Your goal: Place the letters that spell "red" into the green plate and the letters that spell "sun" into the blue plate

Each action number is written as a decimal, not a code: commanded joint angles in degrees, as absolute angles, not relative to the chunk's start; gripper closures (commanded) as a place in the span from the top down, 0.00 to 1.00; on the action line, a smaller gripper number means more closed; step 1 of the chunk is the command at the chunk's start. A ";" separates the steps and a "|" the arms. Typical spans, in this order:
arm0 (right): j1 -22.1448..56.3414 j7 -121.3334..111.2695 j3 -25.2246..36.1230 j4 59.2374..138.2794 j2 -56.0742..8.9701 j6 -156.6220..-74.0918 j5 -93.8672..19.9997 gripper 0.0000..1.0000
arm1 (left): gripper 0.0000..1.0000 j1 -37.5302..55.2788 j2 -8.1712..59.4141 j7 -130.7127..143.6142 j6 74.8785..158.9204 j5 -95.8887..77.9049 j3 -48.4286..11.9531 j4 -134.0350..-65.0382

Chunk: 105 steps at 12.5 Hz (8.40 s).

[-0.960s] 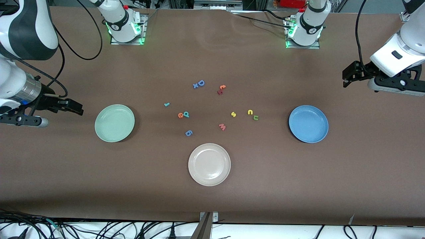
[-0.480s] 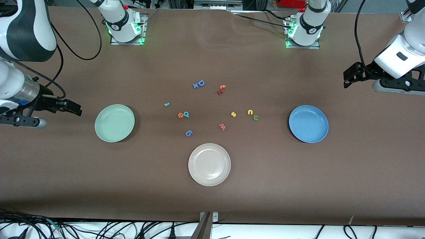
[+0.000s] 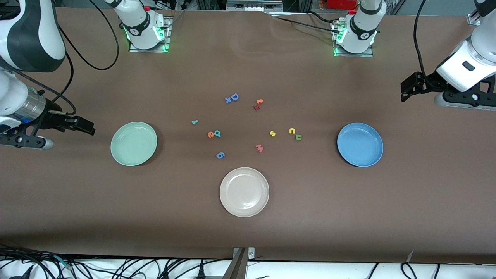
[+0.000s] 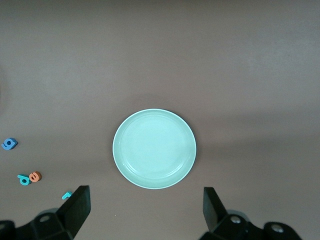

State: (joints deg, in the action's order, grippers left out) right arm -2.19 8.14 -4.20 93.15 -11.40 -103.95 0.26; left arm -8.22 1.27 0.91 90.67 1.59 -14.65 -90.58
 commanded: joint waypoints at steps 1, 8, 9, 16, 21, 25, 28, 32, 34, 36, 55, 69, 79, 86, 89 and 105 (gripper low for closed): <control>-2.55 8.35 -4.31 94.04 -11.16 -103.62 0.09 1.00 | 1.00 -8.53 1.14 1.23 89.30 0.44 -14.68 -89.56; -2.37 8.35 -4.39 94.57 -10.99 -103.71 0.09 1.00 | 1.00 -8.53 1.14 1.23 89.21 0.44 -14.76 -89.56; -2.37 8.44 -4.39 94.66 -10.99 -103.71 0.09 1.00 | 1.00 -8.53 1.14 1.23 89.30 0.44 -14.77 -89.56; -2.02 8.44 -4.48 94.75 -10.99 -103.62 0.09 1.00 | 1.00 -8.53 1.14 1.23 89.30 0.44 -14.77 -89.56; 0.78 14.74 -5.10 94.83 -11.69 -103.62 0.09 1.00 | 1.00 -8.53 1.23 1.14 89.03 0.44 -14.85 -89.56; 6.66 26.34 -5.10 94.92 -13.70 -104.50 -0.26 0.99 | 1.00 -8.53 1.23 1.23 89.03 0.44 -14.94 -89.56; 10.80 32.15 -5.10 96.32 -16.86 -108.79 -0.70 0.99 | 1.00 -8.53 1.23 1.23 89.03 0.44 -14.94 -89.56; 16.34 46.28 -5.10 104.31 -18.63 -117.93 -0.79 0.99 | 1.00 -8.44 1.14 1.23 89.03 0.35 -15.20 -89.56; 17.49 52.70 -5.53 107.12 -19.42 -118.47 -0.88 0.99 | 1.00 -7.39 1.58 1.32 89.03 0.09 -15.73 -89.47; 17.49 56.93 -7.03 113.25 -19.51 -124.59 -0.88 0.99 | 1.00 -7.21 2.10 1.49 89.12 0.17 -17.83 -89.47; 17.58 77.78 -13.26 124.45 -26.10 -144.40 -0.88 0.42 | 1.00 -1.58 24.69 29.76 100.79 -4.91 -19.34 -94.03; 17.49 75.32 -11.78 127.26 -25.75 -148.71 -0.18 0.42 | 0.79 8.79 36.38 72.32 136.11 -0.01 -19.07 -107.30; 17.49 75.23 -11.78 127.18 -25.75 -148.45 -0.18 0.00 | 0.45 9.84 36.30 75.32 137.46 0.26 -18.72 -108.11; 17.31 58.23 -2.75 120.86 -15.57 -124.92 -0.35 0.00 | 0.42 9.23 36.47 75.76 137.46 4.66 -18.54 -107.93; 17.31 41.63 5.68 120.85 -14.33 -122.08 -0.53 0.00 | 0.10 9.49 36.12 76.55 137.46 4.75 -18.55 -107.93; 12.66 15.73 13.01 118.66 -25.49 -137.03 -0.79 0.68 | 0.06 -3.06 31.90 48.80 118.04 10.10 -17.93 -101.33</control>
State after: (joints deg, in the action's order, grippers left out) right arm 12.69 17.03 13.20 119.54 -25.64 -137.45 0.11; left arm -1.31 32.00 52.83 119.05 7.42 -17.42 -100.70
